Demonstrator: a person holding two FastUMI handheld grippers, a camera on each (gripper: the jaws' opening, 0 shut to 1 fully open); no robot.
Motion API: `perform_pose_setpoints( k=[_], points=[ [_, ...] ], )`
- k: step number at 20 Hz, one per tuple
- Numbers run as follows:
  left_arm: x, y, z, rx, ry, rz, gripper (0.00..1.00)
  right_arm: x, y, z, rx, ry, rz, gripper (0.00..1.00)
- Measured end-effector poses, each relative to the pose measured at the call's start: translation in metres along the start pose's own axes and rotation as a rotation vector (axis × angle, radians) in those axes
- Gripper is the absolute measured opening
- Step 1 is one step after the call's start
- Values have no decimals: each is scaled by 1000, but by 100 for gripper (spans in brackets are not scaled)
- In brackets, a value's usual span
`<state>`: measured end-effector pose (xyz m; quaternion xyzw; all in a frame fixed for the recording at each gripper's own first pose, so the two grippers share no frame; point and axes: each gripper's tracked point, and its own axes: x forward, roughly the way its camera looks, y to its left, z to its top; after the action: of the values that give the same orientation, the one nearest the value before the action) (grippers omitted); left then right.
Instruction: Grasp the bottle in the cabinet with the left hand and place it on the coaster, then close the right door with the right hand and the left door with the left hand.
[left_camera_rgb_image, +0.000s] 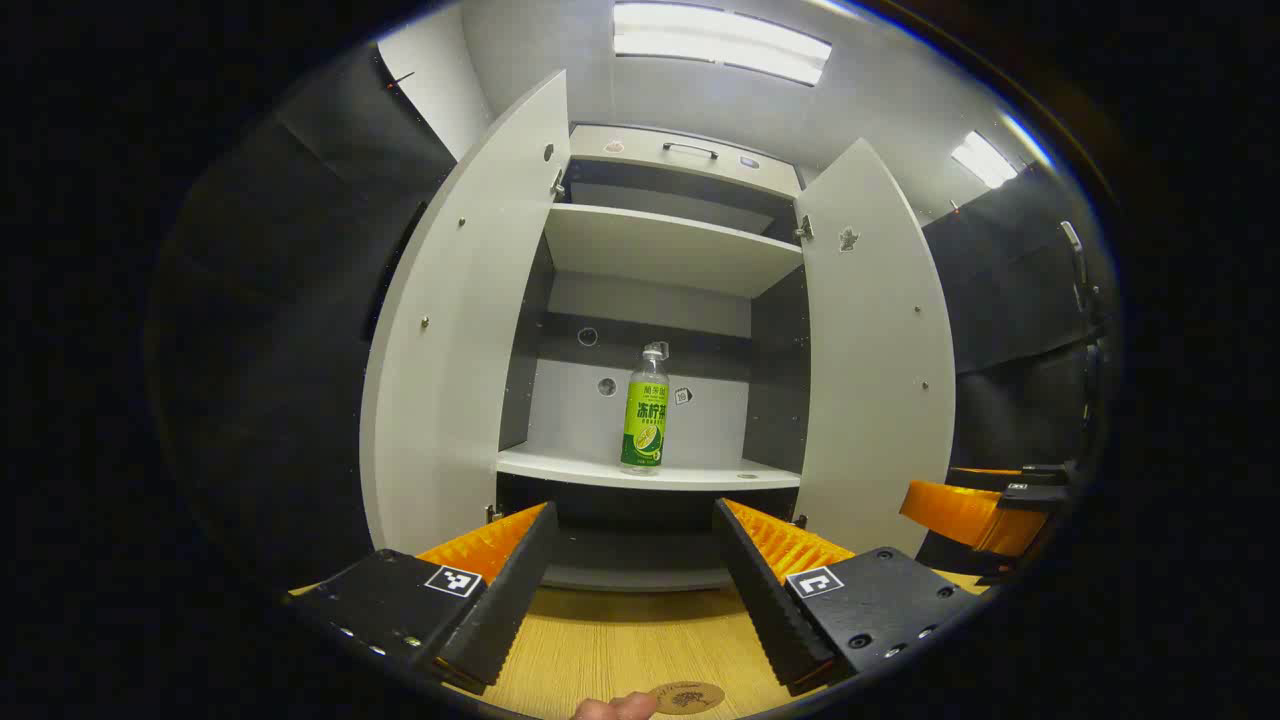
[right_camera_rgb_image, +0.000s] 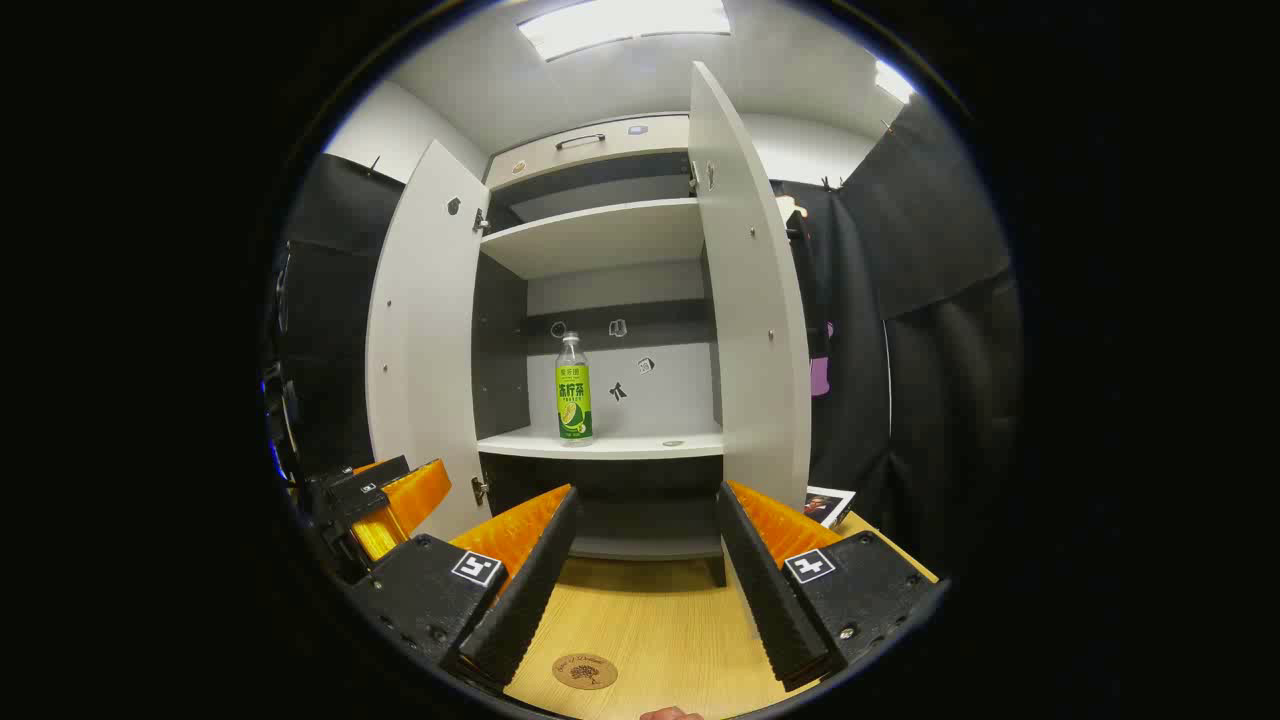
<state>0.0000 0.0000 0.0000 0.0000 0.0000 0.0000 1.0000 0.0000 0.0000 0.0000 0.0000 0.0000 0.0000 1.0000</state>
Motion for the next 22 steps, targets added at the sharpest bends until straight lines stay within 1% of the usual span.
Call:
perform_pose_setpoints(
  k=[2, 3, 4, 15, 16, 17, 18, 19, 20, 22],
  points=[
    [-1, -1, -1, -2, 4, -2, 95, 0, 0, 1, -5, -1, -1, 85],
    [-1, -1, -2, -2, 6, -2, 99, 0, 0, 0, -5, -2, -1, 85],
    [-1, 0, -1, -1, 4, -1, 95, 0, 0, 0, -5, -4, 0, 85],
    [5, 4, -3, -3, 9, 5, 95, 7, 2, -1, -8, -3, 3, 85],
    [5, 5, -3, -4, 10, 5, 99, 8, 3, -1, -7, -2, 4, 85],
    [6, 5, -2, -6, 9, 3, 95, 8, 3, -2, -6, -1, 5, 85],
    [8, 5, -2, -13, 10, -2, 95, 9, 2, -2, -6, 0, 5, 85],
    [12, 4, 0, -23, 13, -11, 99, 9, 2, -2, -7, 0, 5, 85],
    [18, 4, 2, -30, 13, -16, 95, 10, 2, -1, -10, 1, 5, 85],
    [35, 4, 5, -36, 21, -31, 95, 12, 0, -2, -11, 1, 3, 85]
  ],
)
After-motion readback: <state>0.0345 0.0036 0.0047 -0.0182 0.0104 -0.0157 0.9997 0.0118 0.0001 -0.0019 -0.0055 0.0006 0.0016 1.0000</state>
